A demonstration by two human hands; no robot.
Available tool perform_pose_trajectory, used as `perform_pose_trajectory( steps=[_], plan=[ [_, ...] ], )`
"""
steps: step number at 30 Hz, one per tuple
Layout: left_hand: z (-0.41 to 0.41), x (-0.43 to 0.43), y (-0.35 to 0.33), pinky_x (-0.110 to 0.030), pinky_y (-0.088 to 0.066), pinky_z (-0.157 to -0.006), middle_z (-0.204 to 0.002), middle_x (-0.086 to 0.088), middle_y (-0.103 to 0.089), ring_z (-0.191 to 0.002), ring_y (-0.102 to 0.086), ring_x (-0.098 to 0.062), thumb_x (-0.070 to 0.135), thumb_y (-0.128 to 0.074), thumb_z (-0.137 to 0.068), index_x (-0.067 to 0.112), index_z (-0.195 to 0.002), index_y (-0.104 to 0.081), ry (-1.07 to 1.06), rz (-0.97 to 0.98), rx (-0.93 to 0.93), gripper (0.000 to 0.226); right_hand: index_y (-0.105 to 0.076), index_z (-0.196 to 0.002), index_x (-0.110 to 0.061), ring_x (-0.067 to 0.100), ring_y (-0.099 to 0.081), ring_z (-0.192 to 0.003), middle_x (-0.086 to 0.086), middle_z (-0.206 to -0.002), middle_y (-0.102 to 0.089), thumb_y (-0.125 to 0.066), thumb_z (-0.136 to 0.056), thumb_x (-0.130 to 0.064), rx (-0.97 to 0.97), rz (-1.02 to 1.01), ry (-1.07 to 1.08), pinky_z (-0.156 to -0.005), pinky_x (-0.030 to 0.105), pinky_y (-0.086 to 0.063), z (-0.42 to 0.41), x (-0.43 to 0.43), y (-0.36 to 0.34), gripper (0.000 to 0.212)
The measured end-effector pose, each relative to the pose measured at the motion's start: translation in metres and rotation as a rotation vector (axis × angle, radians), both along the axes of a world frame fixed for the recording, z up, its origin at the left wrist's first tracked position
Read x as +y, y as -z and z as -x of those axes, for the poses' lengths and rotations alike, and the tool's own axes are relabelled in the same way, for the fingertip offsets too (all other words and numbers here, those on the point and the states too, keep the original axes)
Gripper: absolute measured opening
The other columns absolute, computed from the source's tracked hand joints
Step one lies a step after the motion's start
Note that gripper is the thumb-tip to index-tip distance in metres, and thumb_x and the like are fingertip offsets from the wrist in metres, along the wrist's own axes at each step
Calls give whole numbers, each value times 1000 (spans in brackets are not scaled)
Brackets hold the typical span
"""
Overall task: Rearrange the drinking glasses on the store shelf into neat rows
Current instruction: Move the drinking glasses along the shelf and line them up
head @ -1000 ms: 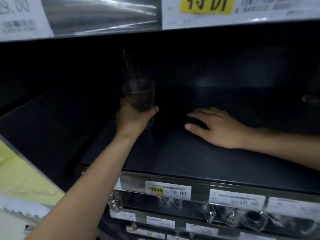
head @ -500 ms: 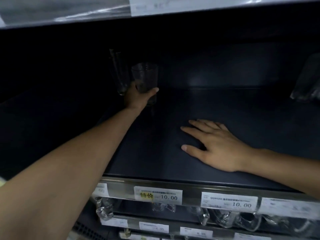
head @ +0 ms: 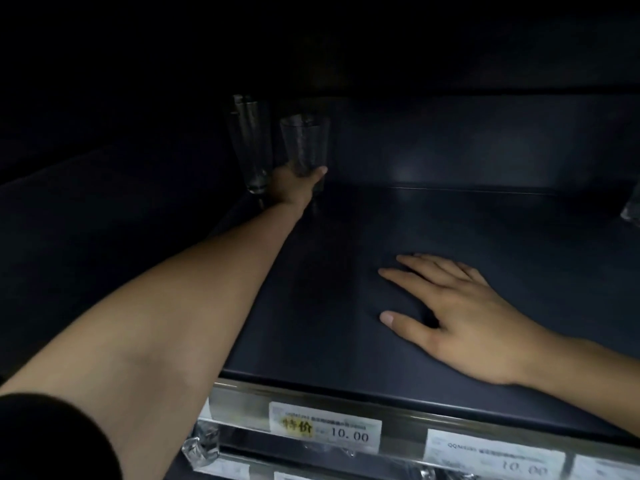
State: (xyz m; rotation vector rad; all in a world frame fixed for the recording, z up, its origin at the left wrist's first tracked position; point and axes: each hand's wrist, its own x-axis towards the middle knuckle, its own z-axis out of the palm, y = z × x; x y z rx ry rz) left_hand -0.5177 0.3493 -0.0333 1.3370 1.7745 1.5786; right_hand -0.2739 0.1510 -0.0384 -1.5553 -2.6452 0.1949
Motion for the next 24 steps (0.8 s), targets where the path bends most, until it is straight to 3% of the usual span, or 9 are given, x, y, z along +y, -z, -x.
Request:
perform_pose_trajectory(
  steps=[5,8,14,21,24],
  plan=[
    [5,8,3,-30,-53,-88,-115,-9,-70,-106,-65,-25,38,-81,-77,6,-119,-67,-7,8,-21,55,-12,-153,-48,2,2,-149,-18,-164,-6,-1,-73,-86,6,-11,-2,-123,32,-2,0,1,1,89],
    [4,8,3,-26,-49,-84,-116,-9,-70,-106,-65,-25,37,-80,-79,6,-120,-67,-12,6,12,53,-12,-153,-48,2,2,-149,-18,-164,-6,1,-71,-87,9,-16,-5,-123,32,-2,0,0,1,92],
    [5,11,5,-38,-54,-90,-115,-12,-70,-105,-66,-29,37,-81,-76,5,-118,-68,-33,23,22,54,-13,-154,-48,1,3,-149,-19,-164,-6,-10,-77,-83,17,-1,-7,-119,26,2,1,-2,-2,84],
    [5,-1,-1,-31,-51,-90,-120,-11,-68,-109,-63,-28,38,-79,-79,5,-121,-65,-12,101,71,56,-17,-154,-46,4,-1,-150,-16,-164,-9,-17,-81,-80,35,0,-9,-118,27,-1,1,-2,-3,80],
    [5,-26,-3,-25,-47,-83,-116,-7,-68,-107,-64,-24,32,-76,-83,4,-118,-66,17,93,34,46,-23,-152,-46,6,-5,-150,-16,-164,-14,-20,-78,-85,65,5,-4,-119,28,-3,0,-2,-3,84]
  ],
)
